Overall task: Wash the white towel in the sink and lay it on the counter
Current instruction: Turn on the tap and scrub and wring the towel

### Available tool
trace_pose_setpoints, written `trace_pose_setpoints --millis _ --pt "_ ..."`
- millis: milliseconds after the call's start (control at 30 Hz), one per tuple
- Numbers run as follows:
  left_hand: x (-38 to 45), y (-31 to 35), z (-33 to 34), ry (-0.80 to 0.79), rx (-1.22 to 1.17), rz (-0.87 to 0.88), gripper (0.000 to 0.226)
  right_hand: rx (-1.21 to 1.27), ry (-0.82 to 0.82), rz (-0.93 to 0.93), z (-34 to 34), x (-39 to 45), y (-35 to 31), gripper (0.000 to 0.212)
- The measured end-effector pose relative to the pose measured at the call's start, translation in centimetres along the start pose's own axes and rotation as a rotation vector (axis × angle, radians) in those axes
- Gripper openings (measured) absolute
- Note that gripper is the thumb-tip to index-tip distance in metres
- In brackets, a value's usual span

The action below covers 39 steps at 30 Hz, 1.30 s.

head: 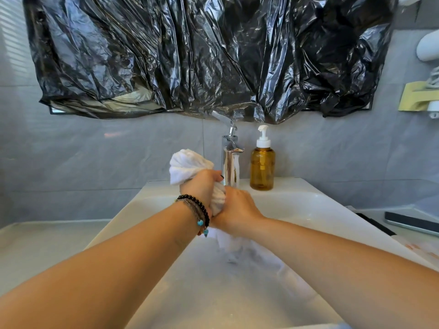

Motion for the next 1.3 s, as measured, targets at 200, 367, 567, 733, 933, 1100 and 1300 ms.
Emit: trace_pose_setpoints --millis 200,367,567,733,933,1100,1300 --pt "-1.0 -0.3 0.5 -0.015 0.032 0.028 0.03 0.222 -0.142 0.037 0.2 0.6 0.4 0.041" --pt "-1.2 -0.5 0.5 -0.016 0.141 -0.032 0.026 0.302 -0.291 0.037 0.1 1.0 0.4 0.043" --pt "-1.8 0.0 1.4 -0.036 0.047 0.109 0.024 0.446 -0.228 -0.002 -0.5 0.3 0.8 0.041" --pt "-2.7 1.1 1.1 -0.151 -0.097 0.094 0.027 0.537 -0.331 -0.02 -1.2 -0.5 0.9 0.039" --pt "-2.4 1.0 0.9 -0.14 -0.149 0.078 0.022 0.436 -0.249 -0.069 -0.3 -0.2 0.0 0.031" --pt "-2.0 1.1 0.7 -0.161 -0.165 0.101 0.021 0.333 -0.256 -0.068 -0.7 0.0 -0.3 0.056" --pt "-1.6 3.2 0.6 -0.238 -0.269 0.192 0.024 0.432 -0.546 0.018 -4.2 -1.5 1.6 0.089"
Point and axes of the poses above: each hand's wrist, its own x-axis towards the middle knuckle, its own z-axis out of the palm, y = z × x, the point moved 1 cm from there along x, towards the middle knuckle, and after that the axes turned 5 degrees about -y, right-handed, at the moved point
